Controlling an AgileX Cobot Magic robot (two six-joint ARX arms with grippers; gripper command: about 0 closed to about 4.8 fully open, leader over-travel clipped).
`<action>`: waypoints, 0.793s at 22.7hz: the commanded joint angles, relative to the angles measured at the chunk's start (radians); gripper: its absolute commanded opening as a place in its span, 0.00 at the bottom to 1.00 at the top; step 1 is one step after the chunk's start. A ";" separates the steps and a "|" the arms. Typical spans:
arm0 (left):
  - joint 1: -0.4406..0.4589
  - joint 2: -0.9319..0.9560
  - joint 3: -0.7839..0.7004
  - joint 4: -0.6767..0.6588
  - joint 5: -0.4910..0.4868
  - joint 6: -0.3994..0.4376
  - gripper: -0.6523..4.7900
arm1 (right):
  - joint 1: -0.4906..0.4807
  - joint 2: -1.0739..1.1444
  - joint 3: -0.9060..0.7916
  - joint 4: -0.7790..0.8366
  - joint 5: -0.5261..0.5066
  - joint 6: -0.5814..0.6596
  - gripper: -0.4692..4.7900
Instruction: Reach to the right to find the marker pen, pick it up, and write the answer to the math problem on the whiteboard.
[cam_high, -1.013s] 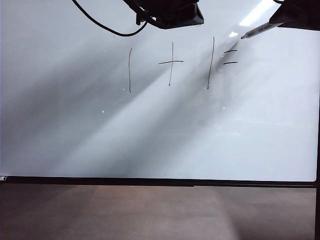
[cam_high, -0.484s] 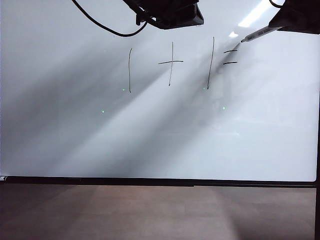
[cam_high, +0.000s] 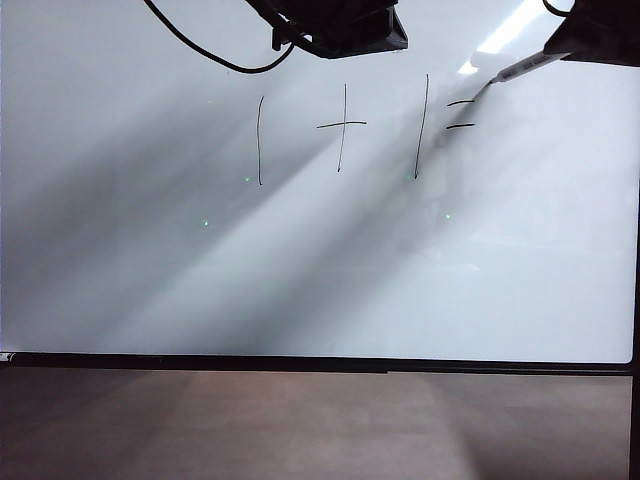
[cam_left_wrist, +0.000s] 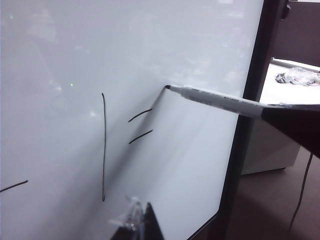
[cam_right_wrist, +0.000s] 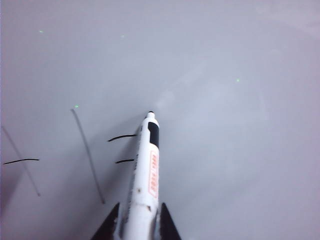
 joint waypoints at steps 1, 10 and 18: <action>-0.002 -0.004 0.004 0.009 0.003 0.004 0.11 | -0.026 -0.004 0.006 0.018 0.004 -0.004 0.08; -0.002 -0.004 0.004 0.009 0.003 0.004 0.11 | -0.114 -0.004 0.006 0.017 -0.012 -0.005 0.08; -0.003 -0.004 0.004 0.009 0.003 0.004 0.11 | -0.186 -0.004 0.006 0.017 -0.043 -0.016 0.08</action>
